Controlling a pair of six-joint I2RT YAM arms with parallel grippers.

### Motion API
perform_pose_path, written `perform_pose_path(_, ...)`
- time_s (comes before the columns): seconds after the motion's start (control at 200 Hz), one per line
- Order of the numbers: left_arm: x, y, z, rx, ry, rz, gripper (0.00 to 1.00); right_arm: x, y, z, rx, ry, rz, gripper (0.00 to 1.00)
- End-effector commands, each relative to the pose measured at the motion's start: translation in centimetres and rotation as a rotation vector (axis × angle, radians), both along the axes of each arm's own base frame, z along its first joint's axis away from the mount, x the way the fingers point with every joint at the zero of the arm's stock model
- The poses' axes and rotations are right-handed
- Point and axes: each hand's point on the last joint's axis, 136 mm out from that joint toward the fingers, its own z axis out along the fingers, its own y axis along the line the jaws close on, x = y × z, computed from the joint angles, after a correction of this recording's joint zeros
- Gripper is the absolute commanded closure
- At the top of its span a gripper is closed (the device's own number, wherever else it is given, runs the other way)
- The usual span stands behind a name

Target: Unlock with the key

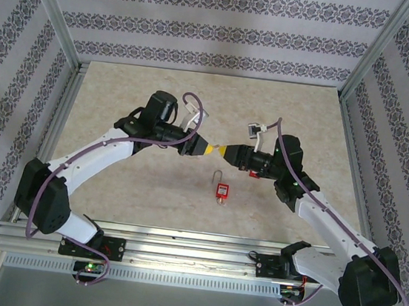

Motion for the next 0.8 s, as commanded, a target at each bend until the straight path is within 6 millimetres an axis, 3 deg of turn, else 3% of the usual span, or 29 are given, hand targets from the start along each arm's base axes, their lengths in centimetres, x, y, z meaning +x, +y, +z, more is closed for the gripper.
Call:
perform_pose_path(0.0, -1.0, 1.1, -0.4, 0.083, -0.034, -0.06, 1.0, -1.0, 0.4, 2.2, 0.009, -0.167, 0.15, 0.7)
perform_pose_path(0.275, -1.4, 1.6, -0.7, 0.168, -0.08, -0.126, 1.0, -2.2, 0.0, 3.7, -0.007, -0.535, 0.265, 0.72)
perform_pose_path(0.48, -1.6, 1.5, -0.6, 0.184, -0.126, -0.149, 1.0, -3.6, 0.9, 3.3, -0.007, -0.572, 0.406, 0.72)
perform_pose_path(0.64, -1.9, 1.3, 0.0, 0.155, -0.138, -0.161, 1.0, -4.4, 1.8, 1.5, -0.031, -0.574, 0.445, 0.72)
perform_pose_path(0.794, -2.7, 0.9, 0.1, 0.144, -0.144, -0.188, 1.0, -3.9, 2.2, 0.5, -0.052, -0.567, 0.438, 0.74)
